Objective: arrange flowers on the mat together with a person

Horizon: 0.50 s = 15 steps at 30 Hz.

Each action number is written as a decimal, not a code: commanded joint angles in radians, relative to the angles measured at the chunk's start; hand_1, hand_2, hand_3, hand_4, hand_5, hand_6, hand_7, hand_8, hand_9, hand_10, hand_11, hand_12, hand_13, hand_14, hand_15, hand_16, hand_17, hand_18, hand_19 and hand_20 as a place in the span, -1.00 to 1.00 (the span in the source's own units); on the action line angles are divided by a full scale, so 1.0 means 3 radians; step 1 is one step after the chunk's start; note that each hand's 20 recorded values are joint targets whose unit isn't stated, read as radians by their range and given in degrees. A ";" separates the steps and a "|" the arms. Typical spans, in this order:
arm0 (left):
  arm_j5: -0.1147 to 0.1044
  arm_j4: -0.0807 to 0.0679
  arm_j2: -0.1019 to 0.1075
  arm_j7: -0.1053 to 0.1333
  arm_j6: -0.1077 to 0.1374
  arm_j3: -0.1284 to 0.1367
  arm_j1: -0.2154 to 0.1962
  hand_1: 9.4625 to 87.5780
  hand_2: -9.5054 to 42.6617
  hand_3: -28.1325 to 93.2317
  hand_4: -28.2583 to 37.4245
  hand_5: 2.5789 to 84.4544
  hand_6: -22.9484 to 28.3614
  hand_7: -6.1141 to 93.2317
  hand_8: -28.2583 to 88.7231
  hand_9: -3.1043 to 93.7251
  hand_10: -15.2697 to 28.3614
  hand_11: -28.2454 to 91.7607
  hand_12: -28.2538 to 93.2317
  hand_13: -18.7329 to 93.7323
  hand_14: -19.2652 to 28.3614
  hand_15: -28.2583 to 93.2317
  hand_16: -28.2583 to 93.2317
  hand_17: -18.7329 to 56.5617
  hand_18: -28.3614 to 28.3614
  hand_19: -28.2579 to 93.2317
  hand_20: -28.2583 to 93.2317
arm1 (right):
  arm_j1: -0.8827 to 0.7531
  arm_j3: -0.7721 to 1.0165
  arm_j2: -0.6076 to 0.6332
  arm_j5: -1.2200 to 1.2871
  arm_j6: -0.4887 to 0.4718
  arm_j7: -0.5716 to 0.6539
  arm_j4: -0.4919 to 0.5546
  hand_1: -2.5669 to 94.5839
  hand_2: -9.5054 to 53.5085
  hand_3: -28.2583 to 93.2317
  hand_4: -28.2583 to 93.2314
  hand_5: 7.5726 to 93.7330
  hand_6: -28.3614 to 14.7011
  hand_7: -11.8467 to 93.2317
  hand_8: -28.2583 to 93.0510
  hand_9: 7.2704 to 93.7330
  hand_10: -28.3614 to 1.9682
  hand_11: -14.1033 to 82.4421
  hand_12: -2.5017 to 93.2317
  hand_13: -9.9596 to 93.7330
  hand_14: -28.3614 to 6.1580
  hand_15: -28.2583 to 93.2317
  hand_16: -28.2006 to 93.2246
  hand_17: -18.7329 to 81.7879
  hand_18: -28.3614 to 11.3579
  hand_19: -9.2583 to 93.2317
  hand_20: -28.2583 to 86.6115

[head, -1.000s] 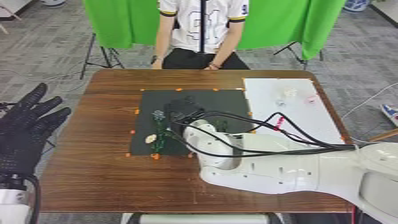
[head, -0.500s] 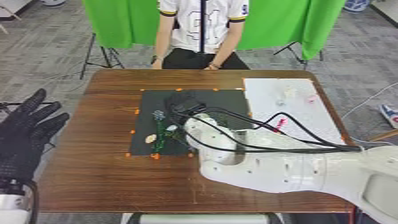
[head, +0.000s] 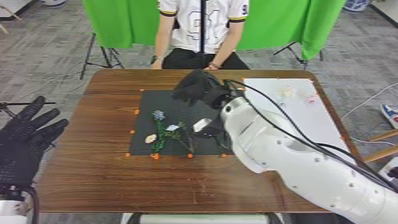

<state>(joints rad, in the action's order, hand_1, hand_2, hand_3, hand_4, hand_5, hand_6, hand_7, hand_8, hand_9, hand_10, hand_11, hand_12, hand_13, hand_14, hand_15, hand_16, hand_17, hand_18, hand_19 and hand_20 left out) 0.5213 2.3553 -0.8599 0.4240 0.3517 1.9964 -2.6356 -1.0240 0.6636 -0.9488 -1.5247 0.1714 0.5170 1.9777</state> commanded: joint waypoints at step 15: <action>-0.0021 0.0003 -0.0018 0.0054 -0.0042 -0.0034 -0.0113 -0.72 -0.41 0.72 -0.89 -0.28 0.08 -0.69 -0.65 -0.29 0.38 -0.23 -0.33 -0.28 0.75 0.22 -0.61 -0.73 0.69 0.16 -0.22 | -0.1341 0.1307 0.0531 0.2668 0.0051 -0.1732 -0.0076 -0.42 -0.62 0.71 -0.99 0.05 0.29 -0.46 -0.75 0.12 -0.15 -0.35 -0.64 0.07 -0.34 0.22 -0.35 -0.51 -0.60 0.22 -0.27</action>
<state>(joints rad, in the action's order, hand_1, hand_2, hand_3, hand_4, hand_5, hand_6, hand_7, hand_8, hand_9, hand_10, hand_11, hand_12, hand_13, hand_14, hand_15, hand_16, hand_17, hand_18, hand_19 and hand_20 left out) 0.4637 2.3542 -0.7881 0.4859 0.3595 1.9949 -2.6825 -1.4066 1.0276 -0.8033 -0.7427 0.2133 -0.0181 1.9634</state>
